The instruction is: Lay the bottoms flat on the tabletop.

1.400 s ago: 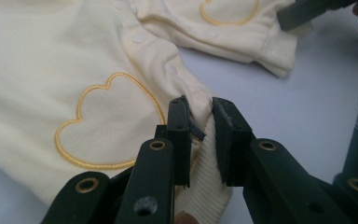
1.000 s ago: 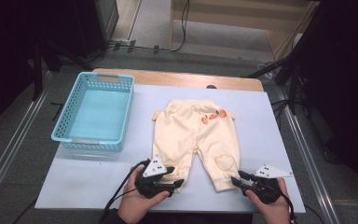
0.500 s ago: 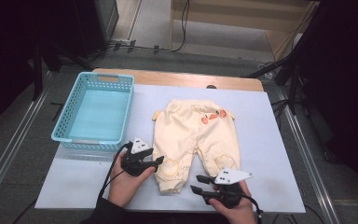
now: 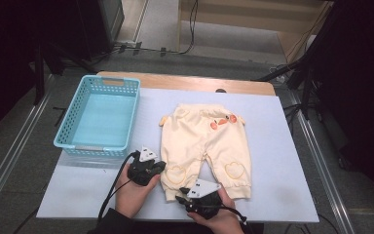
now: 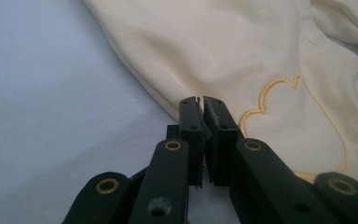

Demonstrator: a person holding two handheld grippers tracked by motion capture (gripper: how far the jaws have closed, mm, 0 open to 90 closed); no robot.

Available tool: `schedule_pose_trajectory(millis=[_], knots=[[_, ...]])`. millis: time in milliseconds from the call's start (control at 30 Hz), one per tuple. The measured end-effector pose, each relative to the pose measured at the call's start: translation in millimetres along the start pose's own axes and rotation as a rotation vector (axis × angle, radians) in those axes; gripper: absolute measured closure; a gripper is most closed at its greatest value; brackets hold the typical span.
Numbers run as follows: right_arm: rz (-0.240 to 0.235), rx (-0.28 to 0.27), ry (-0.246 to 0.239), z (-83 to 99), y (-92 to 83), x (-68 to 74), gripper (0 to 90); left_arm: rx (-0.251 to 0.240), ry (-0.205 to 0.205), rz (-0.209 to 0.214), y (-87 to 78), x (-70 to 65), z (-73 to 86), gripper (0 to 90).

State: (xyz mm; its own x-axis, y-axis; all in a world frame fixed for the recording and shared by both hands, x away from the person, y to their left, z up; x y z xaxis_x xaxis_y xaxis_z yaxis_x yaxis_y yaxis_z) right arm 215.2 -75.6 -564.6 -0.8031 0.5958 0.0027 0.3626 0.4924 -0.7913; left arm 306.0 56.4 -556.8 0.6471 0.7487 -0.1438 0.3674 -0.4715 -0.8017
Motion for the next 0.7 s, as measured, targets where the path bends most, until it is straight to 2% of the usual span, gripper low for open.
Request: schedule_pose_trajectory(millis=[33,100,167,233,267,300,333,367,400,500,600,700], knots=[[-0.022,-0.003,0.011,-0.8,0.0,0.8,84.7,0.003,0.0,-0.002,-0.5,0.7,0.0,88.7],[-0.047,-0.005,0.022,-1.2,0.3,2.7,86.2,0.004,-0.001,0.001,-1.4,1.3,0.4,89.1],[-0.098,0.0,0.0,-1.0,-0.9,9.3,86.6,0.008,-0.001,-0.002,-2.7,1.6,1.2,89.2],[-0.108,0.003,-0.019,-0.5,-2.3,14.9,86.4,0.009,0.0,0.006,-3.3,1.9,2.4,89.3],[-0.13,0.001,-0.021,-0.1,-3.7,15.8,85.7,0.006,-0.004,0.012,-3.3,2.0,2.8,89.3],[-0.144,-0.008,-0.02,0.2,-6.0,15.0,81.7,0.004,-0.007,0.017,-3.6,3.1,3.8,89.2],[-0.183,-0.033,0.0,1.1,-12.2,13.1,71.2,0.0,-0.015,0.025,-3.6,3.4,4.3,89.3],[-0.193,-0.047,0.019,3.1,-18.5,9.1,60.8,-0.001,-0.02,0.029,-3.7,3.9,4.9,89.2],[-0.17,-0.06,0.033,6.3,-25.7,2.7,56.8,-0.003,-0.021,0.035,-3.8,4.4,5.2,89.2],[-0.102,-0.107,0.085,22.3,-52.2,-24.4,55.8,-0.002,-0.024,0.043,-4.0,5.1,6.0,89.2],[-0.006,-0.136,0.195,44.9,-74.0,-60.8,55.2,-0.009,-0.019,0.032,-3.8,4.2,6.4,89.2],[0.092,-0.141,0.313,71.6,-86.9,-96.4,54.7,-0.012,-0.014,0.022,-3.8,3.1,6.8,89.1]])
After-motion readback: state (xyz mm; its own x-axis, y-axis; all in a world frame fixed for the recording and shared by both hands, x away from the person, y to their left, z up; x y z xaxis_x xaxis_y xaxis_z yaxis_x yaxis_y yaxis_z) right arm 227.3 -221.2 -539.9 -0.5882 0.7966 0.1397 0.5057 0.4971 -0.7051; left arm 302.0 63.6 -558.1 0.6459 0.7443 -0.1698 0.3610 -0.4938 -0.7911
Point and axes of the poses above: each handheld gripper's, and its own axes: y roughly forward along the jaws, z roughly out of its underside, x roughly to its left, the point moved 7 cm from there along y, roughly forward along the jaws, and after that the axes turned 9 degrees about x, right-handed, at the moved point
